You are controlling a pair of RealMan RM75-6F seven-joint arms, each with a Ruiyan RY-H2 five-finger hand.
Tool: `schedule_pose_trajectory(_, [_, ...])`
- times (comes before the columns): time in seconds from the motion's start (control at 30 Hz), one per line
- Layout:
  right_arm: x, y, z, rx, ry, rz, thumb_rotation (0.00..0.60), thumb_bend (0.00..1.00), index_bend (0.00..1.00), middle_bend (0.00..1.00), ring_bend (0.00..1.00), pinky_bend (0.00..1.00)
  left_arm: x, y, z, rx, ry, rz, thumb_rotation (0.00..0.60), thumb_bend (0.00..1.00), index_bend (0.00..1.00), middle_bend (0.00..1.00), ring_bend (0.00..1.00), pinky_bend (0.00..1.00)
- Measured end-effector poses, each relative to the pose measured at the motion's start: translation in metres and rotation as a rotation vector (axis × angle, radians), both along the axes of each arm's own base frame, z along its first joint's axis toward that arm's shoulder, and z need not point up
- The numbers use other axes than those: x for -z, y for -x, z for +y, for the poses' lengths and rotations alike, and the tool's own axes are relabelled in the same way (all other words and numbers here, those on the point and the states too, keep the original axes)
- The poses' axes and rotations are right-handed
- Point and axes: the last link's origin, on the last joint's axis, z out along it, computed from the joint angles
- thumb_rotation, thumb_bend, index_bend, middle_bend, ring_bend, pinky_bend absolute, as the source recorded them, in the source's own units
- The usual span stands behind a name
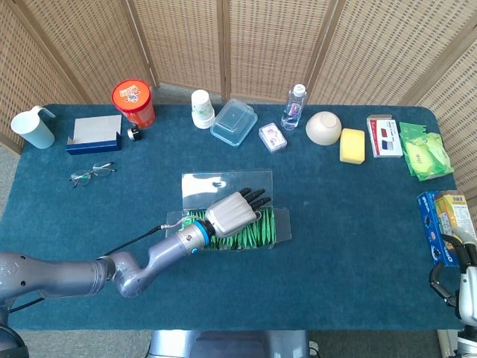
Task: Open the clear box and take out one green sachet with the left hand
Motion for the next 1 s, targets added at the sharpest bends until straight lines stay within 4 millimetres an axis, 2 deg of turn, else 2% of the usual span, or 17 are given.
schedule_pose_trajectory(0.27, [0.0002,0.0005,0.0004,0.004,-0.001,0.0,0.437,0.66,0.22,0.17,0.14,0.23,0.0037,0.0,0.0018,-0.011,-0.001,0.003,0.6,0.36,0.45,0.1,0.0,0.16])
schedule_pose_trajectory(0.43, [0.0002,0.0007,0.0006,0.004,-0.001,0.0,0.438,0.66,0.22,0.17,0.14,0.23,0.0041,-0.0021,0.0025,-0.013,-0.007,-0.013,0.6,0.36,0.51,0.13,0.0,0.16])
schedule_pose_trajectory(1.0, [0.0,0.0016,0.0013,0.007,0.002,-0.001,0.471,0.67,0.22,0.17,0.14,0.23,-0.0055,-0.0007,0.0013,-0.015,0.003,-0.021,0.6,0.48,0.5,0.13,0.0,0.16])
